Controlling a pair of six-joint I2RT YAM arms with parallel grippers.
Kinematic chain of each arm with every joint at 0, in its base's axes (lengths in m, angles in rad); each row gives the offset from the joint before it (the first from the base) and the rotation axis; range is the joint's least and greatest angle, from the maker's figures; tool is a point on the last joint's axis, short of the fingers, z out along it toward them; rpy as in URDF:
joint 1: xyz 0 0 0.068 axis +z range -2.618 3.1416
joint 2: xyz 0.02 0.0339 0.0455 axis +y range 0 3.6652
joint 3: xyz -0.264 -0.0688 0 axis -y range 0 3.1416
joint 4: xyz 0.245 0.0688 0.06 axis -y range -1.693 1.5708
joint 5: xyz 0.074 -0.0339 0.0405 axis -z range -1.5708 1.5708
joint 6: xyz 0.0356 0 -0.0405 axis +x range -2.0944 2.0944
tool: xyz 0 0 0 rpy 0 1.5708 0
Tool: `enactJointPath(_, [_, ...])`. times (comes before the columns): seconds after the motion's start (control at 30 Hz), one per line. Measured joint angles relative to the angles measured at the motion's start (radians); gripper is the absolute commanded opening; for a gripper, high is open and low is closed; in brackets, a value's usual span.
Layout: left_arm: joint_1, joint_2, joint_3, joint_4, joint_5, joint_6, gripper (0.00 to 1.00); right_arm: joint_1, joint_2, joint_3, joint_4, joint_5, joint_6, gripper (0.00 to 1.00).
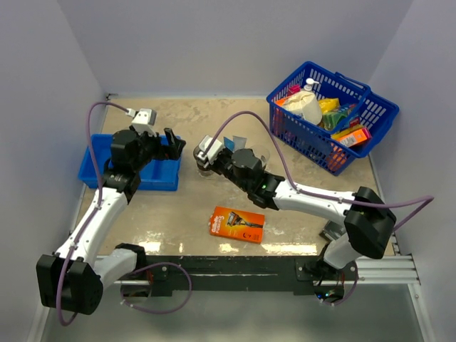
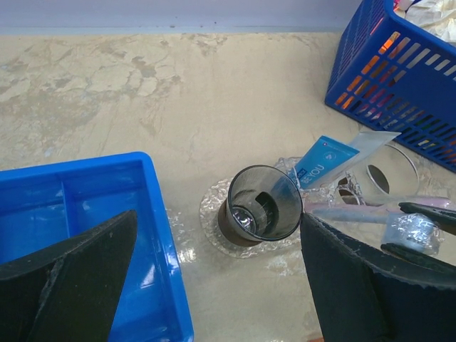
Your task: Prepare toiletry sets of a toothbrush and toothpaste on the tray
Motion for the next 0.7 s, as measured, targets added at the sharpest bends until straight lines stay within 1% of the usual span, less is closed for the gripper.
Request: enactJointPath(0.7, [0.0, 0.024, 0.0, -0.001, 0.01, 0.003, 1.0, 0.0, 0.065, -0.079, 0.133, 0.038, -0.046, 0.15])
